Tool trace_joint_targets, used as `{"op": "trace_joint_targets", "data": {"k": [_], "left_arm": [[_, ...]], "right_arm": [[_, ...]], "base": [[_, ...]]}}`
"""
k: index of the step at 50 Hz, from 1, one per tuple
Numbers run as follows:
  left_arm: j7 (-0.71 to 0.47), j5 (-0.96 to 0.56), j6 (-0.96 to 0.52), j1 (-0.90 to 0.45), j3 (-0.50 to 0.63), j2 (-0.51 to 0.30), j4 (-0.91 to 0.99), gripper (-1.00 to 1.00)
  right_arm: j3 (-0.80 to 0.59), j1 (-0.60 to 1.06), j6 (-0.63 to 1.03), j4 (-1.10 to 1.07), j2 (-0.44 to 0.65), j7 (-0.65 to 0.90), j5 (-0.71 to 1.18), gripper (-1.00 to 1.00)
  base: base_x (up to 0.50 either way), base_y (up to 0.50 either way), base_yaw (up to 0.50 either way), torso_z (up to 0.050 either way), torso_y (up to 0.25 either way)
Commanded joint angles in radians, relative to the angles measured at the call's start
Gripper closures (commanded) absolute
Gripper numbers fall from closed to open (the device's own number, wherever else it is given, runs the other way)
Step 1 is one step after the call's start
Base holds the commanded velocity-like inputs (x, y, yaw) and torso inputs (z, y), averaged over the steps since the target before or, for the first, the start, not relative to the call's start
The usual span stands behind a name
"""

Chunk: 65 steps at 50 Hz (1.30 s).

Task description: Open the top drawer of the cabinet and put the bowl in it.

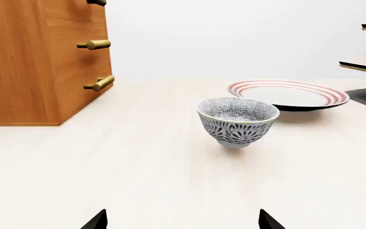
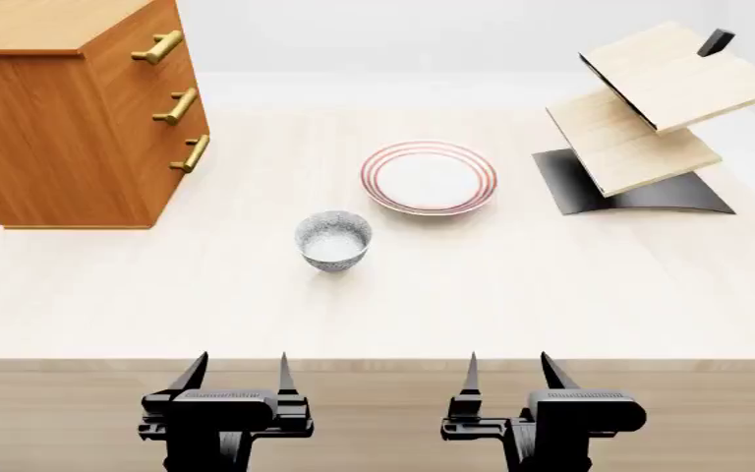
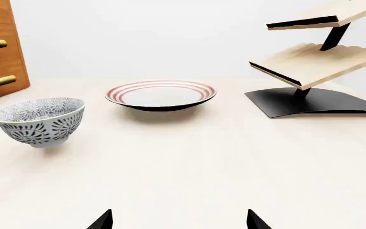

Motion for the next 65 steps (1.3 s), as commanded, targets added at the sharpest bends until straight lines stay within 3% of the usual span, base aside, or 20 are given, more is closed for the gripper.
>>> {"op": "trace_joint_targets", "data": {"k": [1, 17, 28, 42, 53, 60, 65], "left_arm": [[-0.018, -0.01, 0.004, 0.002, 0.019, -0.018, 0.003, -1.0], [-0.011, -0.043, -0.093, 0.044, 0.075, -0.084, 0.251, -1.0], [-0.006, -0.054, -0.246, -0.015, 0.081, -0.138, 0.462, -1.0], [0.045, -0.103, -0.595, -0.208, 0.098, -0.204, 0.712, -1.0], [0.072, -0.188, -0.937, -0.489, 0.047, -0.234, 0.822, -1.0], [0.091, -0.252, -1.156, -0.678, 0.001, -0.231, 0.843, -1.0], [0.101, -0.284, -1.267, -0.805, -0.021, -0.229, 0.838, -1.0]], "right_arm": [[-0.021, -0.003, 0.005, -0.009, 0.015, 0.021, 0.014, -1.0], [-0.057, -0.046, 0.201, -0.279, 0.069, 0.094, 0.057, -1.0], [-0.035, -0.026, 0.431, -0.546, 0.109, 0.12, 0.094, -1.0], [-0.015, 0.145, 0.856, -0.872, 0.191, 0.118, 0.16, -1.0], [0.1, 0.456, 1.349, -1.045, 0.245, 0.081, 0.312, -1.0], [0.277, 0.654, 1.57, -1.032, 0.277, 0.206, 0.664, -1.0], [0.34, 0.76, 1.568, -0.93, 0.39, 0.558, 1.12, -1.0]], "base": [[0.0, 0.0, 0.0, 0.0, 0.0], [0.0, 0.0, 0.0, 0.0, 0.0], [0.0, 0.0, 0.0, 0.026, 0.0], [0.0, 0.0, 0.0, 0.05, 0.0], [0.0, 0.0, 0.0, 0.05, 0.005], [0.0, 0.0, 0.0, 0.05, 0.007], [0.0, 0.0, 0.0, 0.05, 0.007]]}}
